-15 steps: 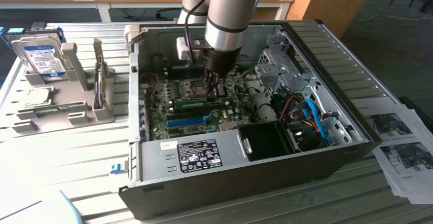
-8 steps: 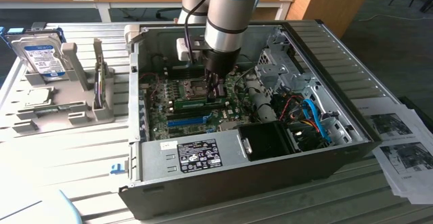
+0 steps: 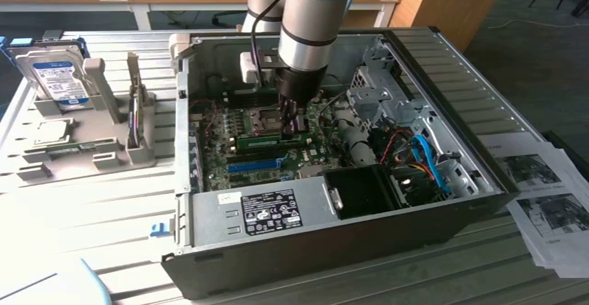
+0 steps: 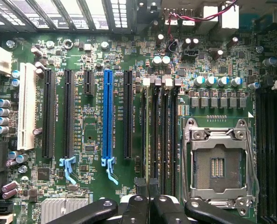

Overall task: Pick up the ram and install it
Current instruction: 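Insert the ram into the slot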

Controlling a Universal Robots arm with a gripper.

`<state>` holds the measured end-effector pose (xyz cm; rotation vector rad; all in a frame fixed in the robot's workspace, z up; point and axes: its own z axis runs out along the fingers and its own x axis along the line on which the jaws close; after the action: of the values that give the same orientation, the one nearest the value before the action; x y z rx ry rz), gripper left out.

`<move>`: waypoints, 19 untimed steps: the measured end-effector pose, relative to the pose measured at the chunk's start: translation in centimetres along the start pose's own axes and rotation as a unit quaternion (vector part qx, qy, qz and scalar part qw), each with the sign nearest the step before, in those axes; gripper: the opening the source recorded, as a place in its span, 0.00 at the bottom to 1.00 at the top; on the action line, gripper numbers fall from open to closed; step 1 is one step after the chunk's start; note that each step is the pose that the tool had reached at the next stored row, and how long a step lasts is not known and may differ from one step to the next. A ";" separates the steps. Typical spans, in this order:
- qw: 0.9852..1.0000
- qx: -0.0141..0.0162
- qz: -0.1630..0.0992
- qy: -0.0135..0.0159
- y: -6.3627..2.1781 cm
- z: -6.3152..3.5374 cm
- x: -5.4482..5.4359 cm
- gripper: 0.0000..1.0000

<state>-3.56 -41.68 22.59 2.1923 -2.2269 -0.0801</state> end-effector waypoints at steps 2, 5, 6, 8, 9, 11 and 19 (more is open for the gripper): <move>1.000 0.000 0.000 0.000 -0.02 0.02 0.0 0.12; 1.000 0.000 0.000 0.000 0.00 0.00 0.0 0.18; 1.000 0.000 0.000 0.000 0.00 0.00 0.0 0.18; 1.000 0.000 0.000 0.000 0.00 0.00 0.0 0.18; 1.000 0.000 0.000 0.000 0.00 0.00 0.0 0.18; 1.000 0.000 0.000 0.000 0.00 0.00 0.0 0.18; 1.000 0.000 0.000 0.000 0.03 -0.58 0.0 0.18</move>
<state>-3.56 -41.68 23.17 2.1923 -2.2268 -0.0802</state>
